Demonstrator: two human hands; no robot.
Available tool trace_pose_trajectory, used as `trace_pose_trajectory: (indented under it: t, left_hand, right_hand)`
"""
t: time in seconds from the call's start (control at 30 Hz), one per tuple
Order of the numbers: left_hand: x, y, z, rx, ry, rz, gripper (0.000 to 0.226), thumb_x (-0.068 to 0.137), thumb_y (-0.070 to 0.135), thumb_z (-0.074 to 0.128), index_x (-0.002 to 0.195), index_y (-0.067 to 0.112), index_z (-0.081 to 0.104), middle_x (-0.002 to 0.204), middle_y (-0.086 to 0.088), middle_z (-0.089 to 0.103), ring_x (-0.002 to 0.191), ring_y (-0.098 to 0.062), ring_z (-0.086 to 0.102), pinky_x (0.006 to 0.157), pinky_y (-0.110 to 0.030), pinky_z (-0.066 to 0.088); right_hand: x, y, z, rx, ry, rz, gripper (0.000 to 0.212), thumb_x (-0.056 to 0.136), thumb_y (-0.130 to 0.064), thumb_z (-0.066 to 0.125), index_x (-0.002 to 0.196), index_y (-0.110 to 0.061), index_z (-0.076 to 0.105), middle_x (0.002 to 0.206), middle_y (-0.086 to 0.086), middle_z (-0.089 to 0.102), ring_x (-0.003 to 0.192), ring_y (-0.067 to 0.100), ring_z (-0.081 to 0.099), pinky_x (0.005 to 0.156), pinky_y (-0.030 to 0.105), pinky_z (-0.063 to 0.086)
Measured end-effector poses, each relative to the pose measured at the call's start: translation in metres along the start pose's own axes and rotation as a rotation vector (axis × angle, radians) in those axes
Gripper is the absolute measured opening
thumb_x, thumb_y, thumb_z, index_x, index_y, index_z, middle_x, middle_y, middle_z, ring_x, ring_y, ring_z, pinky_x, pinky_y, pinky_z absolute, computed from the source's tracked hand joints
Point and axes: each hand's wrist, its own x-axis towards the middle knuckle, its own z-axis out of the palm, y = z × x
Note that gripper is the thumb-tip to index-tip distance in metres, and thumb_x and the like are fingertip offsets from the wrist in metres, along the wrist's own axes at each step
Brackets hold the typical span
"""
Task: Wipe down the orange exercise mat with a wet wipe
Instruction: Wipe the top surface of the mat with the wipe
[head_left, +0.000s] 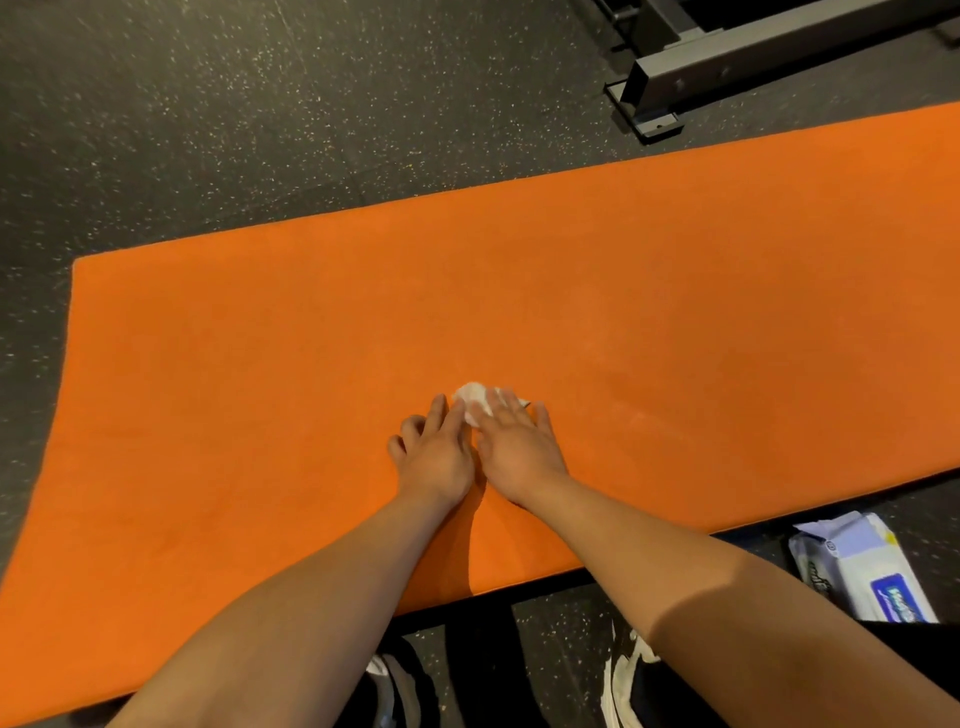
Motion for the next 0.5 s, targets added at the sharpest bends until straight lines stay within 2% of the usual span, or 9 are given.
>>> trace_pose_trajectory:
  t: [0.1,0.13,0.23,0.3,0.37,0.5]
  left_hand:
    - [0.009,-0.002,-0.001,0.026,-0.033,0.011,0.050,0.107,0.037,0.027,0.157,0.039,0.021,0.168,0.009,0.003,0.141,-0.029,0.017,0.110,-0.051,0.017]
    - [0.010,-0.003,-0.001,0.022,-0.038,0.011,0.050,0.107,0.038,0.027,0.157,0.039,0.021,0.168,0.010,0.002,0.141,-0.028,0.017,0.110,-0.051,0.016]
    - [0.008,-0.008,0.003,-0.013,-0.028,0.021,0.050,0.105,0.047,0.028,0.154,0.042,0.022,0.168,0.013,0.003,0.141,-0.026,0.017,0.109,-0.050,0.016]
    - [0.008,-0.009,0.004,-0.048,-0.027,0.015,0.048,0.105,0.048,0.027,0.153,0.041,0.025,0.167,0.014,0.004,0.142,-0.024,0.016,0.109,-0.049,0.015]
    - [0.009,-0.008,0.003,-0.044,-0.031,0.000,0.048,0.106,0.043,0.028,0.154,0.041,0.025,0.167,0.014,0.004,0.142,-0.023,0.016,0.111,-0.049,0.014]
    - [0.010,-0.008,0.002,-0.009,-0.060,0.001,0.053,0.105,0.040,0.030,0.157,0.042,0.017,0.167,0.015,-0.003,0.144,-0.024,0.013,0.113,-0.051,0.013]
  right_hand:
    - [0.021,0.007,-0.012,0.064,0.045,0.233,0.059,0.108,-0.036,0.027,0.163,-0.024,0.006,0.170,0.002,-0.010,0.155,0.022,-0.015,0.124,0.054,-0.003]
    - [0.026,0.001,-0.012,0.088,0.036,0.242,0.060,0.108,-0.036,0.028,0.163,-0.024,0.005,0.170,0.003,-0.011,0.155,0.022,-0.016,0.124,0.054,-0.003]
    - [0.032,-0.022,-0.006,0.062,-0.010,0.026,0.059,0.108,-0.031,0.032,0.162,-0.027,0.011,0.170,0.002,-0.005,0.156,0.020,-0.011,0.124,0.052,-0.002]
    - [0.035,-0.023,-0.003,0.058,-0.002,-0.051,0.055,0.108,-0.031,0.032,0.161,-0.030,0.017,0.170,-0.001,0.001,0.156,0.018,-0.007,0.124,0.052,-0.002]
    - [0.035,-0.014,-0.003,0.042,0.025,-0.004,0.054,0.109,-0.033,0.030,0.161,-0.031,0.018,0.170,-0.004,-0.001,0.156,0.017,-0.008,0.123,0.052,-0.004]
    - [0.026,-0.008,-0.001,0.104,0.088,0.200,0.058,0.108,-0.034,0.030,0.162,-0.026,0.009,0.170,-0.002,-0.010,0.155,0.017,-0.015,0.125,0.050,-0.005]
